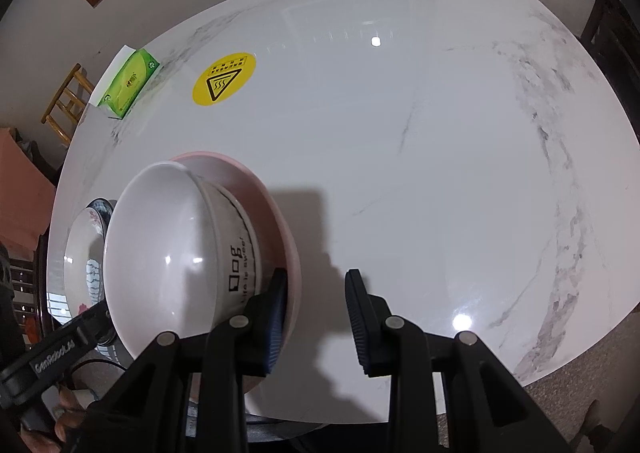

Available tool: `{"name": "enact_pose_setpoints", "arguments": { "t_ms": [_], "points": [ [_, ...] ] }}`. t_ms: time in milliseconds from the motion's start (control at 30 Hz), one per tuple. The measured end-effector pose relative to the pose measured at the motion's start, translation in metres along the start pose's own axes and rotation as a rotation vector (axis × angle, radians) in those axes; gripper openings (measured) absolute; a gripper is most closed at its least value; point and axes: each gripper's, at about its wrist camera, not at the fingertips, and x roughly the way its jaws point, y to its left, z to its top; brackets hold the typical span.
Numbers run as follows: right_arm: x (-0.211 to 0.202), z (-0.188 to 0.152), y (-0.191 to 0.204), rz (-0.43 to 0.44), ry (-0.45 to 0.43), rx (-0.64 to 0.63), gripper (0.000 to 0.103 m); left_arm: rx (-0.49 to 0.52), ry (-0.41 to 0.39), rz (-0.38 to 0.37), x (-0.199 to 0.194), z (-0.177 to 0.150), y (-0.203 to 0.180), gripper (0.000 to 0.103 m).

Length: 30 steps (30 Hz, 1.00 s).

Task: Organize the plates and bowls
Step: 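Grasp the rim of the nested bowl stack with both grippers, then lift the nested bowl stack with both grippers and carry it over the plates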

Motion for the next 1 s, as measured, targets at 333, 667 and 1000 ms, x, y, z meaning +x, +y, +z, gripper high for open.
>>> {"name": "enact_pose_setpoints", "arguments": {
  "t_ms": [333, 667, 1000],
  "points": [
    [0.001, 0.001, 0.002, -0.027, -0.02, -0.015, 0.029, -0.02, -0.029, -0.04, 0.006, 0.008, 0.001, 0.021],
    [-0.001, 0.002, 0.003, -0.042, -0.028, -0.033, 0.029, -0.011, -0.053, -0.02, 0.004, 0.007, -0.003, 0.021],
    [-0.001, 0.004, 0.006, -0.054, -0.036, -0.058, 0.029, 0.039, -0.096, 0.001, 0.003, 0.005, -0.016, 0.008]
  ]
}}
